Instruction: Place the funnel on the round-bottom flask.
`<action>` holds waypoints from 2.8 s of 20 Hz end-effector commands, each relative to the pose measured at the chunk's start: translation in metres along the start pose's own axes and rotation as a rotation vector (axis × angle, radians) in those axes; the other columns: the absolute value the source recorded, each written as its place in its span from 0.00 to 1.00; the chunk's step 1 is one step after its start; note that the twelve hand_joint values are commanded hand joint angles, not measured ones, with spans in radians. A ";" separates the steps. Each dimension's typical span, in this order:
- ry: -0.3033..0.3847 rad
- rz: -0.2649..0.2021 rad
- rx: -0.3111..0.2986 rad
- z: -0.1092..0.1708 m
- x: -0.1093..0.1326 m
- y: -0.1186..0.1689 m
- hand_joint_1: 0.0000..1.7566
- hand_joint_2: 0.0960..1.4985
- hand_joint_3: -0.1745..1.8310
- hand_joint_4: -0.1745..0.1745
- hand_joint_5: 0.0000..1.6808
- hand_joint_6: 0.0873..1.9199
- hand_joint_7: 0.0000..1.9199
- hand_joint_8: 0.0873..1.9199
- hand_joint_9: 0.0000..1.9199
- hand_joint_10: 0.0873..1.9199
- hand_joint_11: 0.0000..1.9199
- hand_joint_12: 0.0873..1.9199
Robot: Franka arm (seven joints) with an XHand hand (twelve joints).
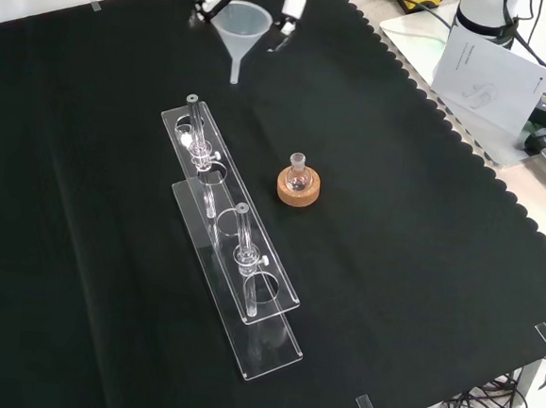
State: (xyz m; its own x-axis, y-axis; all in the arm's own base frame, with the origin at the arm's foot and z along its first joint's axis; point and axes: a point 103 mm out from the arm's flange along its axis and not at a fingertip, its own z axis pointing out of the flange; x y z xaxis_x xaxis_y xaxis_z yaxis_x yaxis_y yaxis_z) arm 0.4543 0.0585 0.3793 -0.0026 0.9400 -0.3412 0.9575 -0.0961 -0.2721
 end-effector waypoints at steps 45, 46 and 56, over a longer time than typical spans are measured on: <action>-0.059 -0.037 0.081 0.111 0.102 -0.034 0.38 0.54 0.32 0.36 0.36 0.08 0.35 0.36 0.50 0.29 0.27 0.65; -0.058 -0.036 0.082 0.112 0.103 -0.033 0.38 0.54 0.32 0.36 0.36 0.08 0.35 0.36 0.50 0.29 0.27 0.65; -0.045 -0.050 0.075 0.120 0.109 -0.028 0.38 0.54 0.32 0.36 0.37 0.09 0.35 0.36 0.50 0.29 0.27 0.65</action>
State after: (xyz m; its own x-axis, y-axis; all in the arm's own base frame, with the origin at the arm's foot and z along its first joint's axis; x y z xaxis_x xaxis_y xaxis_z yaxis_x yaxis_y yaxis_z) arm 0.3909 0.1217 0.2495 -0.0586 0.9291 -0.3651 0.9301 -0.0821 -0.3581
